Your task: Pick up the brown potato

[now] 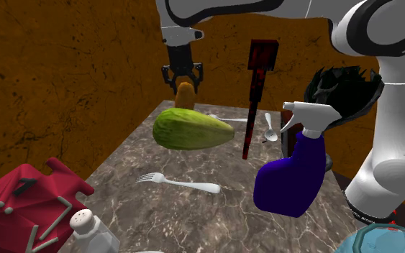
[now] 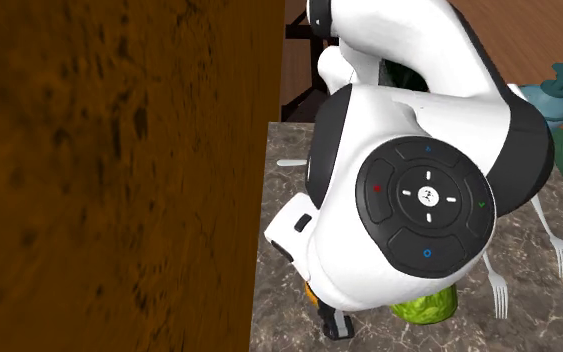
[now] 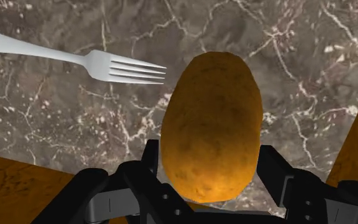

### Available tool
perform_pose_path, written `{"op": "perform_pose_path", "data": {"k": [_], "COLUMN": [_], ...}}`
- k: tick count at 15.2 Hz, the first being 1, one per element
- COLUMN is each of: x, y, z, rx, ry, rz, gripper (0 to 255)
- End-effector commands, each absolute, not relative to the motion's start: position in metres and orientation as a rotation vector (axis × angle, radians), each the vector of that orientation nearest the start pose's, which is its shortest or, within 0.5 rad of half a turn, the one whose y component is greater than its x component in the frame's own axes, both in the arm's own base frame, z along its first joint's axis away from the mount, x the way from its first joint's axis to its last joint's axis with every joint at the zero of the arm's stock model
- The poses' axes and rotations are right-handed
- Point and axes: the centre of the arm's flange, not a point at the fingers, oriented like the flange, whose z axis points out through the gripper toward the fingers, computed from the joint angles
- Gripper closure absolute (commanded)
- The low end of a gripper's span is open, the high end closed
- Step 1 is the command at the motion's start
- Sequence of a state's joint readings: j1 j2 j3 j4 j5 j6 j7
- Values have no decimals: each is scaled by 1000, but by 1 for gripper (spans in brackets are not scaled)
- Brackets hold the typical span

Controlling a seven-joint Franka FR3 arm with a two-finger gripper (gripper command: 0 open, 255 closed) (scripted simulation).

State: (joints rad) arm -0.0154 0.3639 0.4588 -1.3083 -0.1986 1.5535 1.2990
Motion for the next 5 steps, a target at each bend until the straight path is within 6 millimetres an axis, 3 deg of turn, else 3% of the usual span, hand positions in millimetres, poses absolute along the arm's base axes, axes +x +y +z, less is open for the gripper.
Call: {"op": "perform_pose_path", "data": {"k": [1, 5], "x": [615, 615], "y": [212, 212], "z": [555, 567], "rx": [-2929, -2929], "ry": [1362, 1362], "rz": [39, 39], "gripper": [255, 255]}}
